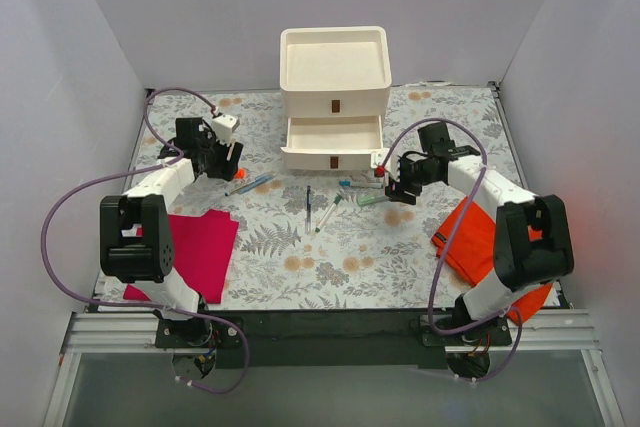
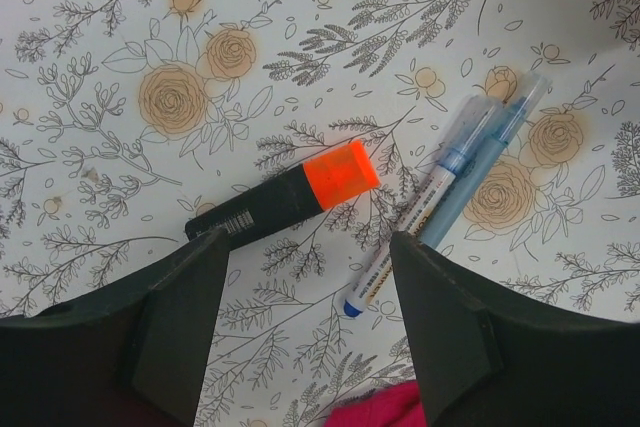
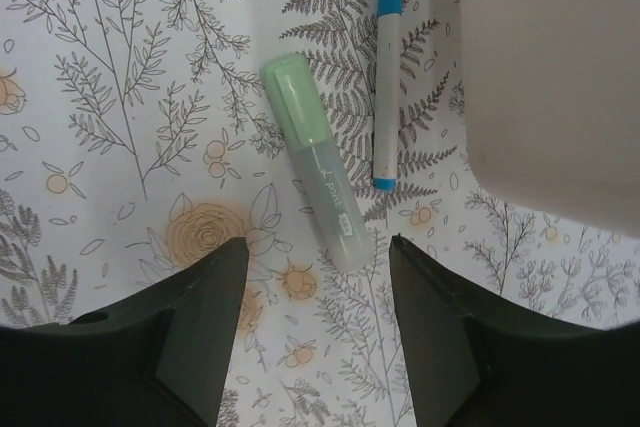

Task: Sort the stationery into containers
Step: Pick up the pen from the center of the board, then place the pen in the drawer.

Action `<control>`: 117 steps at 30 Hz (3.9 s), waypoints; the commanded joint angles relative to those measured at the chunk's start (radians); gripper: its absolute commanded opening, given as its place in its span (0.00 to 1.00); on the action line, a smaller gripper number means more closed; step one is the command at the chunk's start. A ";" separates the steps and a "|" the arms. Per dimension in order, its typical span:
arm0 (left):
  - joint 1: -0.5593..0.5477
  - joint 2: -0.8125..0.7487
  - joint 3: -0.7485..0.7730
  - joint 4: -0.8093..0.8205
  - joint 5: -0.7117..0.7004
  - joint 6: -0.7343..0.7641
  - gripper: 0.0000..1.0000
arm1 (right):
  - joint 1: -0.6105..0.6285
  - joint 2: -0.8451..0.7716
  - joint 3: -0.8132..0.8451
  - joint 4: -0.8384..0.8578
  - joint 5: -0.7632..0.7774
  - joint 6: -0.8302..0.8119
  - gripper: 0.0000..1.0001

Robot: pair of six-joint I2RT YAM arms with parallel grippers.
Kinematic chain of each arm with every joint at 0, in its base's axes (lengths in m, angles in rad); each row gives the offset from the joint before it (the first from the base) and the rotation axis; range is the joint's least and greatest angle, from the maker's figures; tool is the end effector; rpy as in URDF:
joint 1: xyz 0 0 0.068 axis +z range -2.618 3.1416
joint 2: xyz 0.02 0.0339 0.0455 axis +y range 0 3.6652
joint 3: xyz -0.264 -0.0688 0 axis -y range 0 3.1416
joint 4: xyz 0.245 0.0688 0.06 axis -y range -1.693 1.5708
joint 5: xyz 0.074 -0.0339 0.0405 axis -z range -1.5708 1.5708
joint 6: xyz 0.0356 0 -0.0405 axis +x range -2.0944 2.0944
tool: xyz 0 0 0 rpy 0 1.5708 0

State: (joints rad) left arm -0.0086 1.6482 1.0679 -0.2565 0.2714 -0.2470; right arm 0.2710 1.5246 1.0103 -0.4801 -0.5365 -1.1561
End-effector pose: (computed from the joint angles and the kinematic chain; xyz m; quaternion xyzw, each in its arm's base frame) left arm 0.3507 -0.0126 0.2121 -0.0618 0.9240 -0.1706 0.3365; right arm 0.2915 0.0999 0.2212 -0.6620 0.6496 0.1123 0.3565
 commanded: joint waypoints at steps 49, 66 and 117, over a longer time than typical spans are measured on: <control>-0.093 0.027 0.098 -0.121 -0.109 -0.051 0.65 | -0.107 0.381 0.242 -0.223 -0.129 -0.317 0.14; -0.093 -0.007 0.012 0.062 -0.044 -0.087 0.65 | -0.064 -0.190 0.171 -0.143 -0.186 -0.064 0.11; 0.074 0.182 0.334 -0.535 0.289 0.908 0.64 | -0.032 -0.041 0.373 -0.112 0.001 0.510 0.54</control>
State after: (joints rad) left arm 0.0280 1.7775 1.3193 -0.5545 0.5159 0.4187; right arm 0.2638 1.4910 1.4513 -0.5323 -0.5049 -0.6754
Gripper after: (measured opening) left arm 0.644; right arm 0.522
